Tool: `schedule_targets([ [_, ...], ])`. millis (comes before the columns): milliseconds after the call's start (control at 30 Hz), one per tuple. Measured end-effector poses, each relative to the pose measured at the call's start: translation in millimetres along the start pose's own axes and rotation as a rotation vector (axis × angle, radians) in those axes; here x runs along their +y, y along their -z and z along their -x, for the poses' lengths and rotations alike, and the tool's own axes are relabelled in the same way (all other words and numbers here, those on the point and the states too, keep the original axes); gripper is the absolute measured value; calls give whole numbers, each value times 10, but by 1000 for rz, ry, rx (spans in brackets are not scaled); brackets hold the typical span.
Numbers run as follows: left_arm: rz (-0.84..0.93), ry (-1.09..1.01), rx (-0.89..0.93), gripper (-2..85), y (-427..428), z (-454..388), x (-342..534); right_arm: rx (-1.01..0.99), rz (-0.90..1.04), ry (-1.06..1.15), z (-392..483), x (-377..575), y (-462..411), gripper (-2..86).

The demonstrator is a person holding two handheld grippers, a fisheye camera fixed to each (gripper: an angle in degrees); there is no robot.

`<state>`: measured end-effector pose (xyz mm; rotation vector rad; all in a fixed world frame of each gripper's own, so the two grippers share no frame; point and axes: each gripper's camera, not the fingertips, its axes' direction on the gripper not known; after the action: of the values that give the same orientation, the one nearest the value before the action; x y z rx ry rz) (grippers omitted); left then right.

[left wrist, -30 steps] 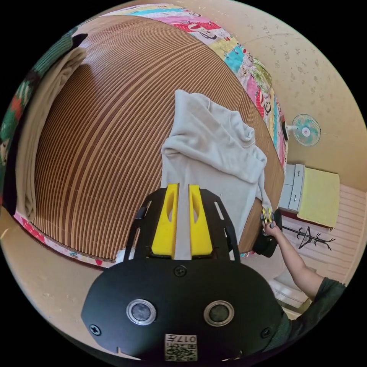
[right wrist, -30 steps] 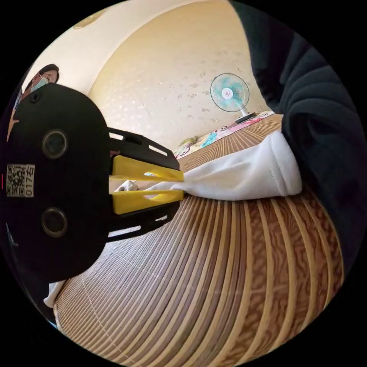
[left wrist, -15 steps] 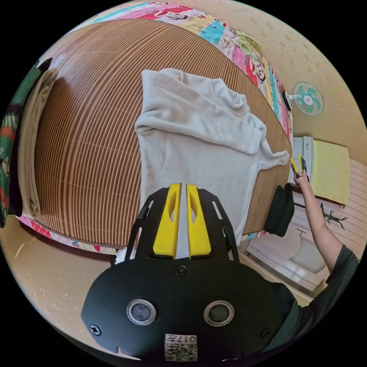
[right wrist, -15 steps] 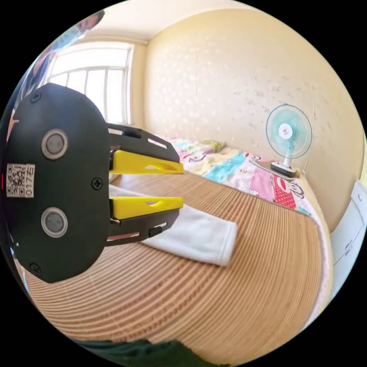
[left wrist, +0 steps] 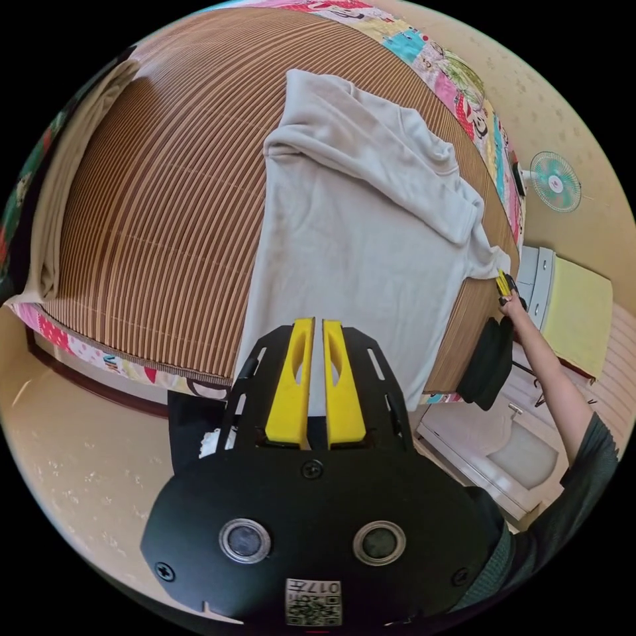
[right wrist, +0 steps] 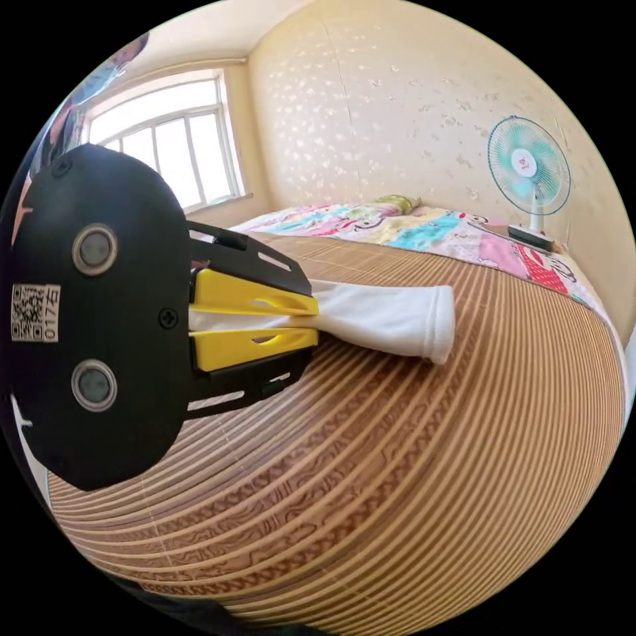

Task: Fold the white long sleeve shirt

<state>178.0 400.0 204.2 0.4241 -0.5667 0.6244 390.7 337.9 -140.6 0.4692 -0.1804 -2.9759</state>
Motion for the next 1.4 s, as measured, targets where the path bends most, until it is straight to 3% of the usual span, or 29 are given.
schedule_targets([
  [167, -14, 19, 32, 19, 65, 2, -10, -19, -136, 197, 393, 655, 599, 34],
  [267, -44, 49, 80, 13, 139, 21, 34, 185, -306, 242, 355, 1201, 1191, 33],
  [400, -58, 103, 121, 8, 160, 71, 143, 528, -145, 143, -299, 1321, 932, 31],
  [533, -60, 131, 149, 6, 219, 98, 254, 460, -210, 132, -238, 1418, 738, 32],
  [633, -66, 129, 123, 6, 331, 103, 313, 401, -291, 370, 662, 1718, 433, 32],
  [767, -92, 163, 111, 10, 461, 158, 386, 286, -307, 865, 2175, 2704, -414, 36],
  [833, -104, 189, 113, 16, 487, 197, 401, 187, -216, 1014, 2555, 3145, -962, 39],
  [933, -122, 210, 120, 32, 477, 224, 384, 80, 123, 1188, 2737, 3801, -2213, 46],
  [1000, -130, 211, 125, 43, 452, 227, 357, 148, 571, 1168, 2426, 4173, -3427, 60],
  [1100, -134, 225, 132, 51, 406, 250, 320, 208, 949, 1139, 1887, 4487, -4129, 68],
  [1233, -162, 248, 179, 55, 421, 343, 347, 140, 892, 1131, 1641, 4427, -3629, 68],
  [1400, -179, 189, 88, 63, 468, 406, 235, 294, 720, 911, 885, 3687, -2673, 67],
])
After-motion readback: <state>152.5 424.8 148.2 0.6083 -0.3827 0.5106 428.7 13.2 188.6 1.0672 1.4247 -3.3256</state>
